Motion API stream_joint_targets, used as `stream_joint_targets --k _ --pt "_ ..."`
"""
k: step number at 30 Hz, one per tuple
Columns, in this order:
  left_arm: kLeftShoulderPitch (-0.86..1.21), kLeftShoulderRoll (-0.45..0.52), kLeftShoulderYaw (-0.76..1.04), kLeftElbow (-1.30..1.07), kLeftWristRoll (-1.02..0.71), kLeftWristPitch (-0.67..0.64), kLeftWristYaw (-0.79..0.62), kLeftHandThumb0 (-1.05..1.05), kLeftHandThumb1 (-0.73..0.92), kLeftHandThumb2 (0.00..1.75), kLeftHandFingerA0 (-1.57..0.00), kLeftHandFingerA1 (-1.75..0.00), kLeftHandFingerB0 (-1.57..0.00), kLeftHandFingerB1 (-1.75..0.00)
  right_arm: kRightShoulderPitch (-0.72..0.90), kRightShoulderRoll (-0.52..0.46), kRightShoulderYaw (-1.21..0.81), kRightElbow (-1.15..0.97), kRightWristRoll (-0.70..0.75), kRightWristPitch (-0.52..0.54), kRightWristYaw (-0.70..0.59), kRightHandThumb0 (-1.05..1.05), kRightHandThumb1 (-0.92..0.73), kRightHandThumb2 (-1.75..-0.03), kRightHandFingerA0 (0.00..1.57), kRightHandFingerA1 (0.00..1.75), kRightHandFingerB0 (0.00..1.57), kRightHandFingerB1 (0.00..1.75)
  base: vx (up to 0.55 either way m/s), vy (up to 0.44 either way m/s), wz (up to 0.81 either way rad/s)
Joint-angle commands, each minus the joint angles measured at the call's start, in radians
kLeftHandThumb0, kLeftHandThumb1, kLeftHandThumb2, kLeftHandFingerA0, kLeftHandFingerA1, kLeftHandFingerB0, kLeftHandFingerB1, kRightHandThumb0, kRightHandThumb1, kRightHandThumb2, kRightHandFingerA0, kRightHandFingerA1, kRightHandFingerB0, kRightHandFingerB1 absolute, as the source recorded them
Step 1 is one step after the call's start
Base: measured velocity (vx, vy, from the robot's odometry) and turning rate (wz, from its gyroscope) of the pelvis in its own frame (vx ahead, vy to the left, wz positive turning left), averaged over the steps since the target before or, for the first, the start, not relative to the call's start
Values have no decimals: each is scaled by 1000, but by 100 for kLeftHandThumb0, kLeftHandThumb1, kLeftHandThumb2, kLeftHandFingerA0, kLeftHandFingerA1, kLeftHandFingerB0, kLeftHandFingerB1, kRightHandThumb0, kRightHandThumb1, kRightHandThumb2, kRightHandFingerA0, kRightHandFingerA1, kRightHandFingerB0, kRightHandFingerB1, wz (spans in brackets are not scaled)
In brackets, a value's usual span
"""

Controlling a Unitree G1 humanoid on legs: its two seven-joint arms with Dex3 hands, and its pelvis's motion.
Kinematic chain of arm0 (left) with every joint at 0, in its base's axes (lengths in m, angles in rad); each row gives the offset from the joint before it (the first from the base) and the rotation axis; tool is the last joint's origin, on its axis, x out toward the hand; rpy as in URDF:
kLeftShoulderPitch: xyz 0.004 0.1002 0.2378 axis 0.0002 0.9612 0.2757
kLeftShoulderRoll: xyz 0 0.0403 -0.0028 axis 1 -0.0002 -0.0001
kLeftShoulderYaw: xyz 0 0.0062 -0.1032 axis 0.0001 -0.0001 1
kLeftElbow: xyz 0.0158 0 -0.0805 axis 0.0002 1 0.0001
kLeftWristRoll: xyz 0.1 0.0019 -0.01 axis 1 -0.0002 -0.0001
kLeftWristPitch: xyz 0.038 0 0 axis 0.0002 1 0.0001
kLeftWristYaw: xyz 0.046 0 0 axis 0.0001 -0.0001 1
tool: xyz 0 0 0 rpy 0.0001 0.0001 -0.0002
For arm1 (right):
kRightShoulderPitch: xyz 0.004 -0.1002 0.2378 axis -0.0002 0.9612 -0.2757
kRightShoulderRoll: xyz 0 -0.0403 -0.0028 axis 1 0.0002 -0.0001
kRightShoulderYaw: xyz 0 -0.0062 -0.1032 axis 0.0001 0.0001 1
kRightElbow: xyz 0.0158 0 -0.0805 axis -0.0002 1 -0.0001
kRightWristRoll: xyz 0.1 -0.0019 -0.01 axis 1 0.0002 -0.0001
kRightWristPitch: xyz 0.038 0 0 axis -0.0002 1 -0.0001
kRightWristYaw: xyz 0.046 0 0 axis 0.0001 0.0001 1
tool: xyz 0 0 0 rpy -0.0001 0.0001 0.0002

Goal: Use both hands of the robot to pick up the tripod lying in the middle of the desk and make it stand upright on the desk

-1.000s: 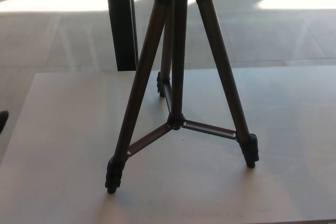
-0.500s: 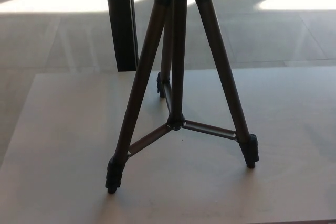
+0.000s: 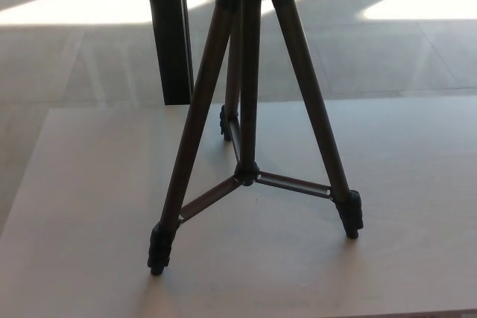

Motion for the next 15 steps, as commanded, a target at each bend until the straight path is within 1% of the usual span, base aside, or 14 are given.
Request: stream_joint_targets --k 1,2,3,5,6,7,8,9,10,11,12,13,14,15 --pt "169 -127 19 184 -82 101 48 -78 59 97 0 -77 -1 -61 43 200 -172 403 131 -234 -295 -66 -88 -66 0 21 9 28 0 0 0" --pt "181 -127 26 181 -75 120 64 -78 62 97 0 -76 -2 -63 35 200 -184 418 158 -203 -263 -86 -73 -98 0 13 8 11 0 0 0" --pt "194 -116 47 237 -95 77 55 -72 54 105 -14 -75 -18 -68 -21 208 -241 421 186 -132 -391 -70 -62 -95 11 54 23 50 0 0 0" --pt "198 -115 60 256 -107 85 65 -78 53 103 -11 -75 -18 -68 -8 201 -235 440 179 -130 -372 -72 -64 -94 13 57 17 49 0 0 0" --pt "201 -109 67 267 -111 103 70 -71 51 101 -15 -76 -17 -67 6 204 -230 444 195 -127 -302 -73 -65 -99 0 35 1 34 0 0 0" --pt "214 -109 66 270 -113 104 63 -66 77 68 -5 -91 -18 -77 -5 199 -268 488 244 -133 -274 -64 -80 -65 6 29 11 27 0 0 0" --pt "230 -120 69 249 -121 108 59 -68 51 102 -19 -77 -16 -66 -11 186 -283 525 272 -98 -236 -77 -66 -99 0 19 6 21 0 0 0" --pt "236 -117 68 253 -124 104 57 -68 51 102 -19 -77 -16 -66 -8 182 -285 536 273 -98 -228 -77 -66 -99 0 19 6 21 0 0 0" --pt "226 -113 60 244 -116 132 70 -67 73 69 -7 -90 -18 -76 -13 160 -237 587 225 -99 -228 -80 -72 -105 0 19 0 17 0 0 0" --pt "208 -114 84 252 -154 153 65 -64 76 68 -6 -89 -10 -73 -23 159 -248 601 236 -93 -245 -81 -69 -102 0 20 0 15 0 0 0" --pt "207 -114 86 253 -160 155 65 -64 76 68 -6 -89 -10 -73 -24 156 -249 609 239 -95 -247 -81 -69 -102 0 20 0 15 0 0 0" --pt "195 -112 97 282 -184 129 58 -65 54 104 -18 -75 -7 -64 -27 162 -249 607 243 -105 -255 -73 -66 -102 0 28 0 24 0 0 0" --pt "166 -107 116 309 -219 134 52 -65 54 103 -22 -77 -7 -64 -2 188 -272 507 283 -1 -237 -81 -68 -103 0 22 0 17 0 0 0" --pt "158 -107 108 310 -218 135 55 -65 75 70 -17 -87 -11 -71 1 205 -275 462 286 15 -266 -84 -71 -103 0 20 0 15 0 0 0"
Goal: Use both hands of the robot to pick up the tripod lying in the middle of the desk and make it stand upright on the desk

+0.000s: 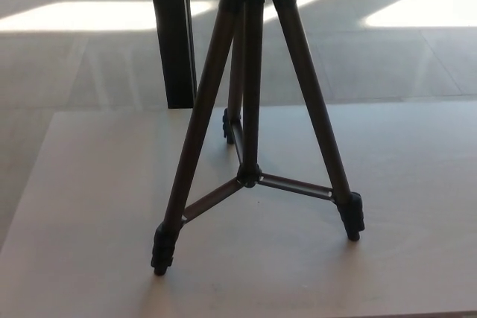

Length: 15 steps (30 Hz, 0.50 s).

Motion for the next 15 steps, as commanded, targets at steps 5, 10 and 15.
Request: stream_joint_targets --k 5,10,15 --pt "-57 36 -4 167 -133 16 29 -69 65 82 -27 -85 -23 -73 -14 -12 -31 91 162 -29 -36 -80 -69 -105 0 21 0 18 0 0 0" --pt "-36 25 -28 116 -174 51 36 -63 48 101 -29 -78 -17 -65 1 0 38 9 166 6 -112 -78 -61 -101 0 42 1 25 0 0 0" --pt "-31 34 -60 117 -199 49 38 -69 50 101 -30 -77 -16 -64 -15 -10 106 54 199 -82 -32 -75 -58 -92 4 43 7 35 0 0 0"
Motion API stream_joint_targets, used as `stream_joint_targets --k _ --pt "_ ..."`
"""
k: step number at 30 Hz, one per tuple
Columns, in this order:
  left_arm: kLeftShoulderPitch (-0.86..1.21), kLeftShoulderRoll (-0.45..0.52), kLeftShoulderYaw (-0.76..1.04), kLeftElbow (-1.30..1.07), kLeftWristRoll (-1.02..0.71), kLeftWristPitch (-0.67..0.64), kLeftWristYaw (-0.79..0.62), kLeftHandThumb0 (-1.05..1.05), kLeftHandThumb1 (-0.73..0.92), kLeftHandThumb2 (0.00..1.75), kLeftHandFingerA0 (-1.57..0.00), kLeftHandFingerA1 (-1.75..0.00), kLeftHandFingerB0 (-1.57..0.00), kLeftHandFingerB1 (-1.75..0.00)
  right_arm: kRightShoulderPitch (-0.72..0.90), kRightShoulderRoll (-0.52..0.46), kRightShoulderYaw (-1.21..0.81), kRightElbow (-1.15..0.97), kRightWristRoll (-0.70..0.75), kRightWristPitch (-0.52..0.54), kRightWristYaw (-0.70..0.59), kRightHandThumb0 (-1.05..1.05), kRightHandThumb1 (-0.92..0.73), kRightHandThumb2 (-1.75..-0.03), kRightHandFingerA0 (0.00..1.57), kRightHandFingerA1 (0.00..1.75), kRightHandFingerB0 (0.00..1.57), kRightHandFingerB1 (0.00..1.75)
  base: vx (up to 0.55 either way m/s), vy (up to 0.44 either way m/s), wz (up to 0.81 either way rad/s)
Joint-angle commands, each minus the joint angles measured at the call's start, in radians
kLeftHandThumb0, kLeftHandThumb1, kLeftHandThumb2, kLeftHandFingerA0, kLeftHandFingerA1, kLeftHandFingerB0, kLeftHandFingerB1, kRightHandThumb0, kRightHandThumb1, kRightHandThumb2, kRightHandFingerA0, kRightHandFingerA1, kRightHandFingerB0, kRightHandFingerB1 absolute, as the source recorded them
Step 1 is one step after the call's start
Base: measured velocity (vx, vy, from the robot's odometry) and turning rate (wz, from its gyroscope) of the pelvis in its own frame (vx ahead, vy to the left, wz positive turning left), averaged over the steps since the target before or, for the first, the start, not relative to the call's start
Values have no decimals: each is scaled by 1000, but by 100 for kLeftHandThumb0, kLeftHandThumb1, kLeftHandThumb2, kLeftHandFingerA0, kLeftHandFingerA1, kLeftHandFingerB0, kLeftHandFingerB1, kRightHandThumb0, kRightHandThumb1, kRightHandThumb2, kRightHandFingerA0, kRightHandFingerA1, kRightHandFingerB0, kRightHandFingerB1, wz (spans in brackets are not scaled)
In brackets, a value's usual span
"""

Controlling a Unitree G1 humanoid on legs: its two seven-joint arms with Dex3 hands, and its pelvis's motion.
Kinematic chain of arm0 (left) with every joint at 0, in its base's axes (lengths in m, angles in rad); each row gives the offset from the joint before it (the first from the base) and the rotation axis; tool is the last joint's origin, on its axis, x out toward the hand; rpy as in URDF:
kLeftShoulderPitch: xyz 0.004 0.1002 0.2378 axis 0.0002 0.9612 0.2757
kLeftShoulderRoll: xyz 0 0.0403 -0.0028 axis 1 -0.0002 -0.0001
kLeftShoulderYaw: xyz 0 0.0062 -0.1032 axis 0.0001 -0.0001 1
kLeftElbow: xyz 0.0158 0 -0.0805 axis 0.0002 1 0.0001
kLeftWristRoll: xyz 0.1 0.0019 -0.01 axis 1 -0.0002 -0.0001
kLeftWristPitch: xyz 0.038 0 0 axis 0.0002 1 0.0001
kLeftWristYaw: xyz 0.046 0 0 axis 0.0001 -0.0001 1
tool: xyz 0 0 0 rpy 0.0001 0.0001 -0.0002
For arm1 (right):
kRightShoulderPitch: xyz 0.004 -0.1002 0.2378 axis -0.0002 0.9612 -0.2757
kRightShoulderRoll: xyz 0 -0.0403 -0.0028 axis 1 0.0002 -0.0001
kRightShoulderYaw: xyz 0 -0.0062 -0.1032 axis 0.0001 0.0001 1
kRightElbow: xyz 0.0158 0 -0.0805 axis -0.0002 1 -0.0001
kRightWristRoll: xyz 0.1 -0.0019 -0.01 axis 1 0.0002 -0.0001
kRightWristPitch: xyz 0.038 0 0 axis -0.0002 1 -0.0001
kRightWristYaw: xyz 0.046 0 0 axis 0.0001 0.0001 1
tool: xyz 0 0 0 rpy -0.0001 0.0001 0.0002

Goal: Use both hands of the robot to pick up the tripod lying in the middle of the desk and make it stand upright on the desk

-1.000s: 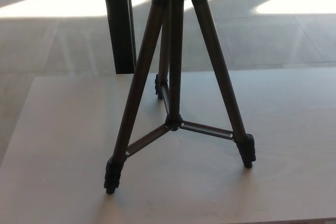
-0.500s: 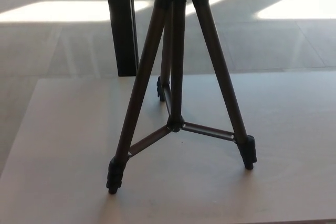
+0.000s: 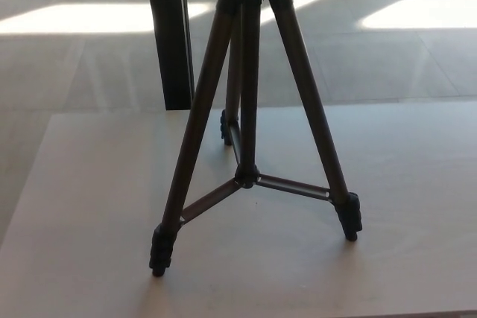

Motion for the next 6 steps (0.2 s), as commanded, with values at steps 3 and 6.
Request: stream_joint_targets --k 3,6 --pt "-7 32 -30 16 -72 20 34 -67 73 63 -36 -95 -27 -75 -58 -54 49 122 86 -109 74 -75 -68 -61 9 38 11 24 0 0 0" --pt "-21 34 -16 -13 -110 52 45 -68 50 102 -33 -79 -20 -67 -66 -75 169 147 -13 -217 101 -87 -65 -101 0 32 12 22 0 0 0"
